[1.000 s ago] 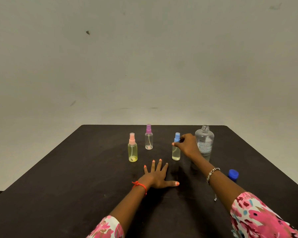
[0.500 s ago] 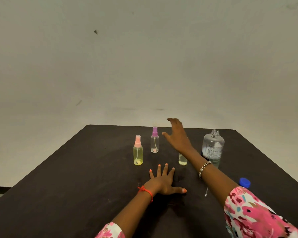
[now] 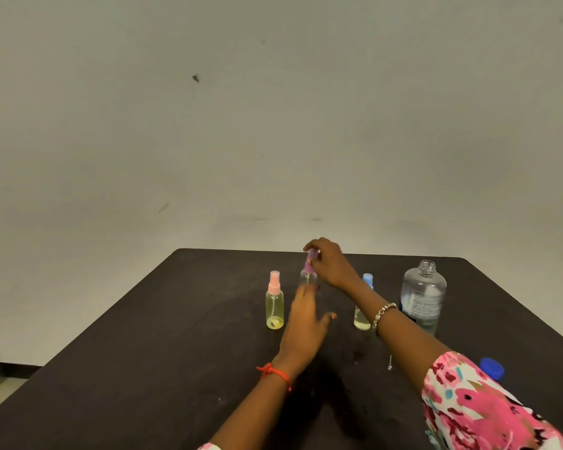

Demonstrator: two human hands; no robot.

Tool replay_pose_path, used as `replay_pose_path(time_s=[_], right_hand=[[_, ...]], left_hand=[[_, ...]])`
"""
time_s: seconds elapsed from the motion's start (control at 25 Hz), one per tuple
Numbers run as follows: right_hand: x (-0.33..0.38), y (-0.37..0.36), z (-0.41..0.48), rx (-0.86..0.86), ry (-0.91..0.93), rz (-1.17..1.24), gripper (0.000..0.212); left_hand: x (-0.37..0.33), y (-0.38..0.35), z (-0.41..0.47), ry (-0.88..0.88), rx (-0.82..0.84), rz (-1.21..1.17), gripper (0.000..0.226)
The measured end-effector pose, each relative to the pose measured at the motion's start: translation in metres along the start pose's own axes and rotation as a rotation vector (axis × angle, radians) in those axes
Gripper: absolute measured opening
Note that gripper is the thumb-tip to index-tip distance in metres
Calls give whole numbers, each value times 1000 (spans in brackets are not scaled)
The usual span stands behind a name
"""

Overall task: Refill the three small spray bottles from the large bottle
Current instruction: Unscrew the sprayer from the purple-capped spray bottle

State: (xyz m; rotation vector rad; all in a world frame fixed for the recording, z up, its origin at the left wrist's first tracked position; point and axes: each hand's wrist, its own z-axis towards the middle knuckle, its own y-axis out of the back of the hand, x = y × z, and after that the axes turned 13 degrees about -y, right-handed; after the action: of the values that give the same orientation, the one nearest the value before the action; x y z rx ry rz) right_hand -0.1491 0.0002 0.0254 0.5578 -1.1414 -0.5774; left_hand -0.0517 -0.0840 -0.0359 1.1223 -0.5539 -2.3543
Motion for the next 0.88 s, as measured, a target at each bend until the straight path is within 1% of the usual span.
replay_pose_path(time_s=[0.08,0.12,0.16,0.24,0.28,0.32,0.36,0.44,0.48,0.52,0.6,0.68,0.76,0.8,0.88], right_hand=[[11,18,-4,-30,-14,14,23],[16,26,-8,-18,-12,-11,23],[18,30,-12,18,-13,-48,24],[16,28,-24,139,-49,-129,27],[13,22,-31,197,-89,-151,30],[10,16,-37,232,-134,-154,32],[7,12,-40,243,-165,-140,32],[3,11,-41,226,-176,-102,29],[2,13,-40,205,-174,-79,28],[2,17,-39,180,-172,-38,29],[6,28,-36,126,-167,112,29],[16,41,-37,91,-103,281,26],[29,55,-40,114,-27,386,23],[35,60,-41,133,10,379,22],[43,67,-45,174,87,248,20]], left_hand=[[-15,3,10,3,-141,-21,65],[-21,3,14,42,-167,-43,69],[-24,1,17,95,-155,-69,75],[-23,-7,19,227,-28,-106,90],[-20,-11,18,274,38,-110,94],[-15,-16,17,298,66,-127,90],[-12,-18,15,312,48,-141,74],[-11,-18,13,306,-63,-124,31],[-11,-15,13,296,-112,-134,18],[-11,-12,14,285,-148,-160,13],[-12,-6,19,253,-200,-188,15],[-15,0,23,233,-216,-179,20],[-19,7,26,209,-210,-156,25],[-20,11,27,198,-215,-139,29],[-25,17,29,183,-222,-129,33]])
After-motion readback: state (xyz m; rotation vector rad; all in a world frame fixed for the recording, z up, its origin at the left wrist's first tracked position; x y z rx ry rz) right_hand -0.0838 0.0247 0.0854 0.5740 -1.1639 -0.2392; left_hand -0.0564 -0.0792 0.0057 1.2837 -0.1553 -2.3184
